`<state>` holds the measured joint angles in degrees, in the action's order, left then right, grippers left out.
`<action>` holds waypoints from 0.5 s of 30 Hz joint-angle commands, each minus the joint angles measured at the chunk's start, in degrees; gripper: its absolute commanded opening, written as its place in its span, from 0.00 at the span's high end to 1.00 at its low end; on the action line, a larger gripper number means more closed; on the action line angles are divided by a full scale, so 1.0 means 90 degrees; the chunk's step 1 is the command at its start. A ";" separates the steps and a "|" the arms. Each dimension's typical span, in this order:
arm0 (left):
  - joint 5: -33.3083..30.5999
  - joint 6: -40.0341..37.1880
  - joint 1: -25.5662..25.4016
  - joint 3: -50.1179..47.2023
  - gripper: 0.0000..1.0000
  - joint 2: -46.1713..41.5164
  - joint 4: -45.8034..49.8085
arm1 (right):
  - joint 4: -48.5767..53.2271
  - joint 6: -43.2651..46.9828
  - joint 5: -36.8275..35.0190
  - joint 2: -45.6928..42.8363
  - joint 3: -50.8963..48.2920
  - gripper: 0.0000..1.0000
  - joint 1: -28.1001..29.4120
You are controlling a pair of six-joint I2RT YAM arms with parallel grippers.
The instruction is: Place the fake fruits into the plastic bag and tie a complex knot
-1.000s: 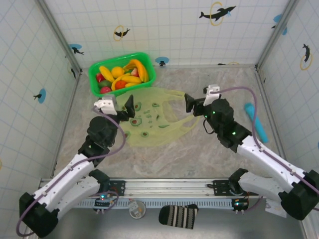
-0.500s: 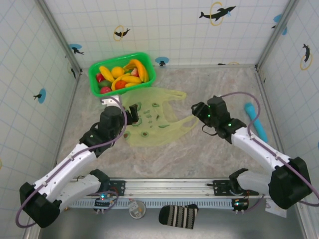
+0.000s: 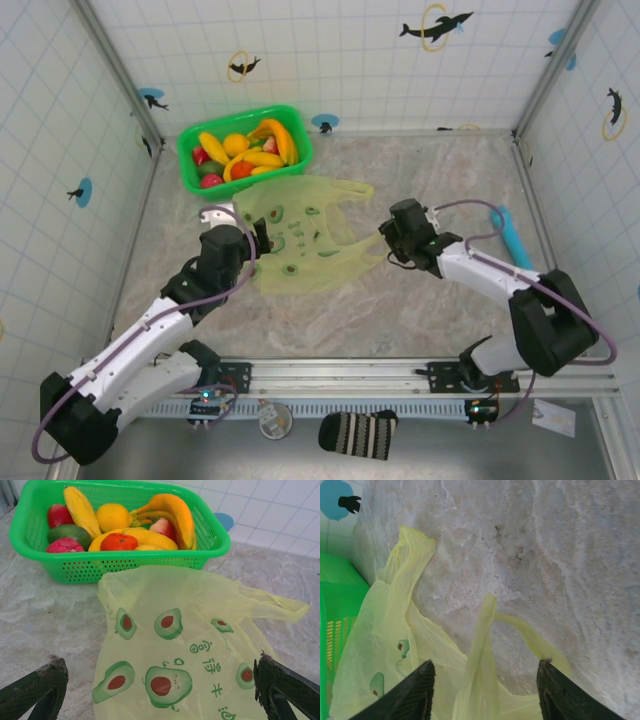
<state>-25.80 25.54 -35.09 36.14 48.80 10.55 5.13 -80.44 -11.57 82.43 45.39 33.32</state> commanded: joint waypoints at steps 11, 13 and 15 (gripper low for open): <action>-0.0648 -0.0147 0.0003 -0.0069 0.03 -0.0283 -0.0182 | -0.1269 0.0580 0.0282 0.0926 0.0737 1.00 -0.0458; -0.0694 -0.0188 0.0003 -0.0054 0.03 -0.0257 -0.0159 | -0.1736 0.1575 0.0695 0.0789 0.0976 1.00 -0.0676; -0.0684 -0.0213 0.0003 -0.0008 0.03 -0.0216 -0.0129 | -0.1918 0.2733 0.1188 0.0607 0.1414 1.00 -0.0877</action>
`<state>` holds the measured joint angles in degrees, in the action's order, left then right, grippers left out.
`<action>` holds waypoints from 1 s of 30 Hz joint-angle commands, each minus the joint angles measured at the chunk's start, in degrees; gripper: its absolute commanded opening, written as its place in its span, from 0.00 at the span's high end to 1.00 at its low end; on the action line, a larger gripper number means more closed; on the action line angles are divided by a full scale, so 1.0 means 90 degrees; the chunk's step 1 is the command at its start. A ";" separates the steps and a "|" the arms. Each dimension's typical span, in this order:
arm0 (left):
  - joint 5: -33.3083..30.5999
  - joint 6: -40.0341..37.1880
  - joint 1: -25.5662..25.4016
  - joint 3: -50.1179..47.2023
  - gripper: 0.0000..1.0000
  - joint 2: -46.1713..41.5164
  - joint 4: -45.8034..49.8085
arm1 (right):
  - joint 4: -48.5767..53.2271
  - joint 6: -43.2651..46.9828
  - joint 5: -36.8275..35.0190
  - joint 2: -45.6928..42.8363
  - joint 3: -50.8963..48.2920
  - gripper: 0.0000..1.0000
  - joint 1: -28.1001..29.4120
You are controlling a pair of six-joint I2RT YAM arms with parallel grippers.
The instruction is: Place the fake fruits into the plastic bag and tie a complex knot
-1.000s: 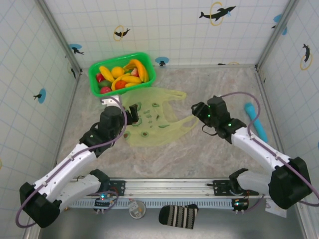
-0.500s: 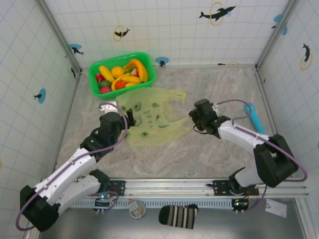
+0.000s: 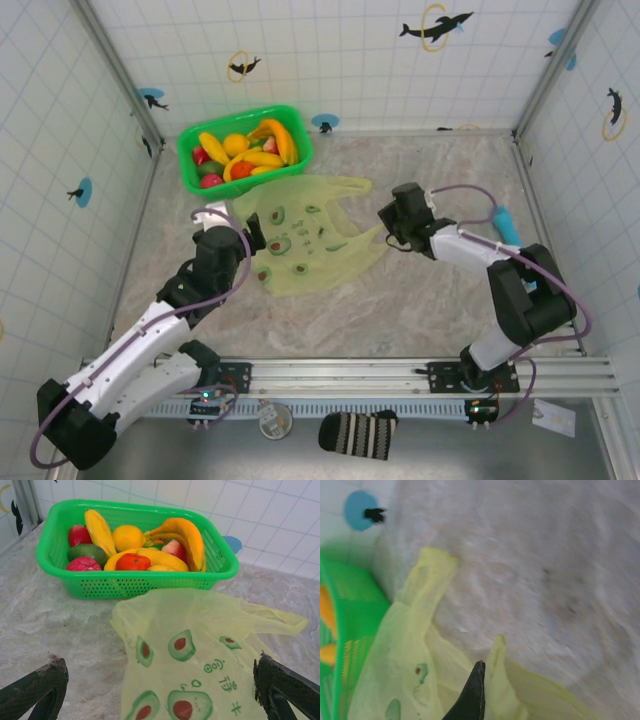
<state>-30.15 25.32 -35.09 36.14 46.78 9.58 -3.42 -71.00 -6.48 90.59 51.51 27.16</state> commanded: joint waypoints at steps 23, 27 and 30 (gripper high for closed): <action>0.1747 -0.0089 0.0113 0.2043 0.03 0.0910 -0.0007 | 0.2114 1.1672 0.4024 -0.2205 0.3159 1.00 0.1119; 0.2252 -0.0189 0.0222 0.1737 0.03 0.0757 -0.0410 | 0.2149 1.2123 0.3993 -0.2910 0.1830 1.00 0.1473; 0.2694 -0.0145 0.0351 0.1471 0.03 0.0841 -0.0556 | 0.1988 1.2127 0.3925 -0.3380 0.0889 1.00 0.1649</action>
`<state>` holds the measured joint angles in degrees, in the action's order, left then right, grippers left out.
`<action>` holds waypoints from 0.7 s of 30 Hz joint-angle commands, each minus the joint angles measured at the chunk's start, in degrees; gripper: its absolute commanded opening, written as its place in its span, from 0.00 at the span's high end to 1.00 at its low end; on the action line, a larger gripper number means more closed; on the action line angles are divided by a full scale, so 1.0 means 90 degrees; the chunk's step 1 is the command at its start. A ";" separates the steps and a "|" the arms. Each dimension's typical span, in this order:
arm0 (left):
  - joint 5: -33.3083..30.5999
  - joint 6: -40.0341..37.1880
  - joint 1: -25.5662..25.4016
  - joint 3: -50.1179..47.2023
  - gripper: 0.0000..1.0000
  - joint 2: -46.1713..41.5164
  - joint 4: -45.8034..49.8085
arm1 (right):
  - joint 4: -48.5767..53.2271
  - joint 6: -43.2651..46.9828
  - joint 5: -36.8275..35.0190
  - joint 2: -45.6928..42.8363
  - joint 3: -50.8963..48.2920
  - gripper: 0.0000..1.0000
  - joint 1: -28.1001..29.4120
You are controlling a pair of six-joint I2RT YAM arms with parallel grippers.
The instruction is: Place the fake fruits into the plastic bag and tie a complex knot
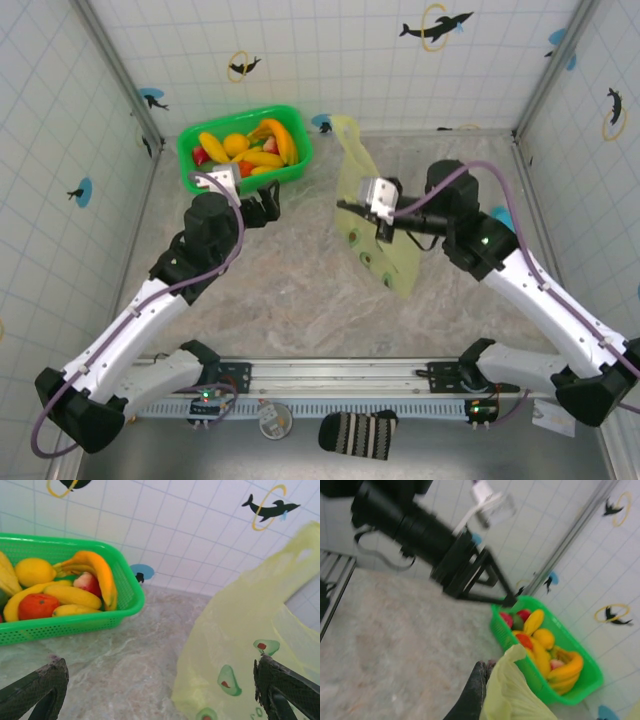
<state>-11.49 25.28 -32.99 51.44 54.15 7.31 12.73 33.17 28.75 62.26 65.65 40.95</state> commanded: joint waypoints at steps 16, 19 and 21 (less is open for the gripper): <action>0.5198 -0.0438 0.0601 0.0396 0.02 0.2065 -0.2912 | -0.0173 0.0286 -0.0445 -0.0947 -0.2132 1.00 0.1407; 0.5115 -0.0629 0.0502 0.1103 0.02 0.2610 -0.2833 | -0.0011 0.0413 -0.0695 -0.0883 -0.2155 1.00 0.1702; 0.5272 -0.0968 0.0308 0.1396 0.02 0.2863 -0.2844 | -0.0015 0.0429 -0.0955 -0.0864 -0.2212 1.00 0.1827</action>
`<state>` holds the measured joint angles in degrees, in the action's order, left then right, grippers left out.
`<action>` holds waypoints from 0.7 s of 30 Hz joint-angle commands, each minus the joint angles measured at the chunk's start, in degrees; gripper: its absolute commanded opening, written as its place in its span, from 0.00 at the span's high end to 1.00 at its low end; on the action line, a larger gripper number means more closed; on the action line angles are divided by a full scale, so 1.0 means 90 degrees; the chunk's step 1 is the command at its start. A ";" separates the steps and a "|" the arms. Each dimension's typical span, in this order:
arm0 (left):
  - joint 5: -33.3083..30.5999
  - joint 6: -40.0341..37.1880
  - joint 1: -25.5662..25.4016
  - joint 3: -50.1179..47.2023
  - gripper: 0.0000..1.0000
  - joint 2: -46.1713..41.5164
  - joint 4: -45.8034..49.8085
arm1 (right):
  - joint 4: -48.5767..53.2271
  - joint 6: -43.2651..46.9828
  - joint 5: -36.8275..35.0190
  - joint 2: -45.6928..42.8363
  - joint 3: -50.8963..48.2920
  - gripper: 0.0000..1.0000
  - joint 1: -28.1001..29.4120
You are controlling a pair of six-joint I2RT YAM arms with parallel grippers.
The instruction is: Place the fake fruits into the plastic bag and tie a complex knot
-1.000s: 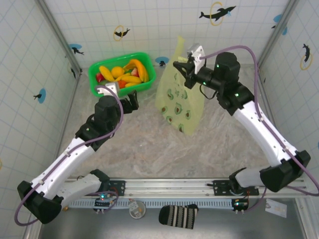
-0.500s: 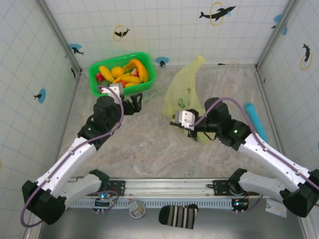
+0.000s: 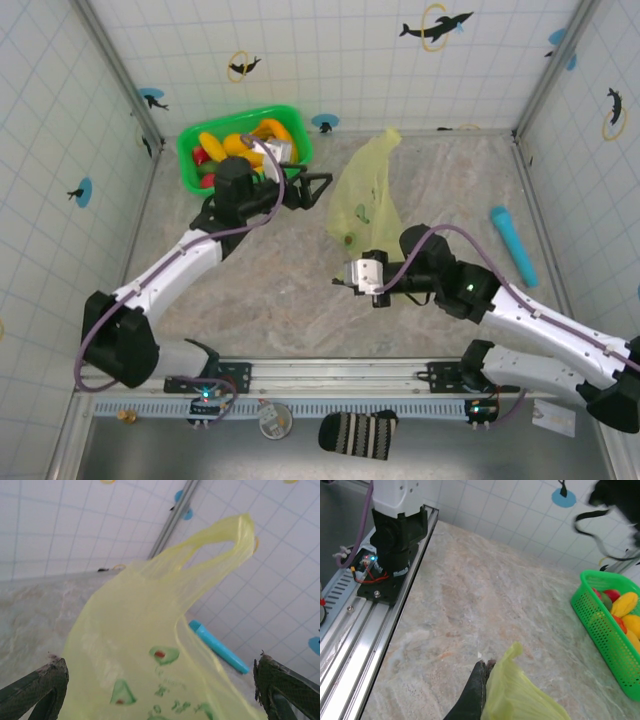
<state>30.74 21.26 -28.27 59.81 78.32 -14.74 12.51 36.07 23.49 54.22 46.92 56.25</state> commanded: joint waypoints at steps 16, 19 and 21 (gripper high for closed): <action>-0.2719 -0.3061 -0.1624 0.1991 0.03 0.2214 -0.1635 | -0.0297 0.0010 -0.0504 0.0283 -0.0184 1.00 0.0461; -0.2668 -0.3002 -0.1624 0.2360 0.04 0.2684 -0.1934 | -0.0286 -0.0014 -0.0566 0.0236 -0.0154 1.00 0.0532; -0.2523 -0.3036 -0.1648 0.2644 0.10 0.2999 -0.1970 | -0.0220 -0.0031 -0.0606 0.0208 -0.0137 1.00 0.0566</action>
<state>10.44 -3.92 -42.89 79.55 103.04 -27.62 11.57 36.38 18.92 56.45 45.67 60.75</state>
